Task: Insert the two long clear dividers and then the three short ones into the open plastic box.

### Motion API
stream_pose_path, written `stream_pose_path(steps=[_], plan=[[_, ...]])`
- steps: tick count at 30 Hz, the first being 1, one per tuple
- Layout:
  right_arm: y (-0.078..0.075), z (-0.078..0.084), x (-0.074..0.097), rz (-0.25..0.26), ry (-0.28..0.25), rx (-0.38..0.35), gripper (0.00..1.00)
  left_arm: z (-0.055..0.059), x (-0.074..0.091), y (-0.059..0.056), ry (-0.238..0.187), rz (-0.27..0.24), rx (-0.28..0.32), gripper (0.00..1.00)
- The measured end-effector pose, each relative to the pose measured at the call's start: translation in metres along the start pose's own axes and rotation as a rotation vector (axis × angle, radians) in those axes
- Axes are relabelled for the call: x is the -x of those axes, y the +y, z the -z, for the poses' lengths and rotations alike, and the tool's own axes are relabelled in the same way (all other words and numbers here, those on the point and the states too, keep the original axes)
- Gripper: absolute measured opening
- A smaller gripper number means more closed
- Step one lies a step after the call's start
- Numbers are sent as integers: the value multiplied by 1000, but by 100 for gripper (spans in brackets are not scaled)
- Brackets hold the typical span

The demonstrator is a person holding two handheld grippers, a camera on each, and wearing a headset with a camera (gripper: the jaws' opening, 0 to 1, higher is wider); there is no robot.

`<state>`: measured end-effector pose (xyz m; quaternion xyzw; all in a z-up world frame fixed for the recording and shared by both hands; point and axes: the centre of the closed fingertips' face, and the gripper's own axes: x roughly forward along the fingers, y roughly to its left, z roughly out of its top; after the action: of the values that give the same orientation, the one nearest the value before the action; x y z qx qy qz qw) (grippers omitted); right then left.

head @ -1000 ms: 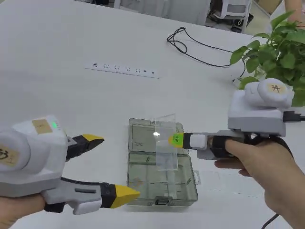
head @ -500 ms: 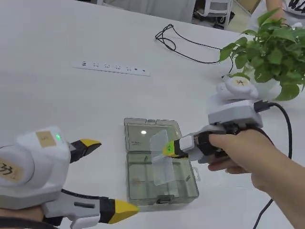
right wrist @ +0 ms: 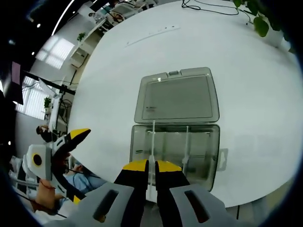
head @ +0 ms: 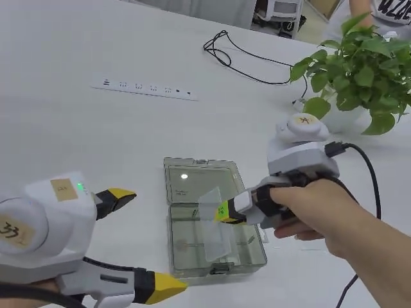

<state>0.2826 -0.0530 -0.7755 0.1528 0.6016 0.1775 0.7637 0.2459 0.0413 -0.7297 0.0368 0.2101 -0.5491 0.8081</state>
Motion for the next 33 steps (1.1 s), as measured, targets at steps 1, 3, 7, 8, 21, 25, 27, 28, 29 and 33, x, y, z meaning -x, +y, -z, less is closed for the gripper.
stream_pose_path(steps=[1,3,7,8,21,25,27,28,29,33], plan=[[-1,1,-1,0,4,-3,6,0,0,0,-2,1,1,95],[-3,3,-5,7,12,-4,6,0,-1,0,-3,4,2,95],[-6,2,-8,18,19,-5,6,0,-1,0,-8,5,6,95],[-6,2,-9,19,21,-5,6,-1,-1,0,-9,5,7,95],[-4,4,-15,41,23,28,6,0,-3,-1,-11,6,22,95],[-4,5,-17,59,17,54,6,1,-4,-1,-9,8,23,94],[-3,6,-17,61,14,58,6,1,-4,-1,-8,9,23,94],[-3,6,-17,66,13,70,6,1,-4,-1,-9,8,24,94],[-3,7,-18,69,14,75,6,1,-5,-1,-11,8,26,94],[-2,7,-18,79,15,100,6,1,-5,-1,-10,8,25,94]])
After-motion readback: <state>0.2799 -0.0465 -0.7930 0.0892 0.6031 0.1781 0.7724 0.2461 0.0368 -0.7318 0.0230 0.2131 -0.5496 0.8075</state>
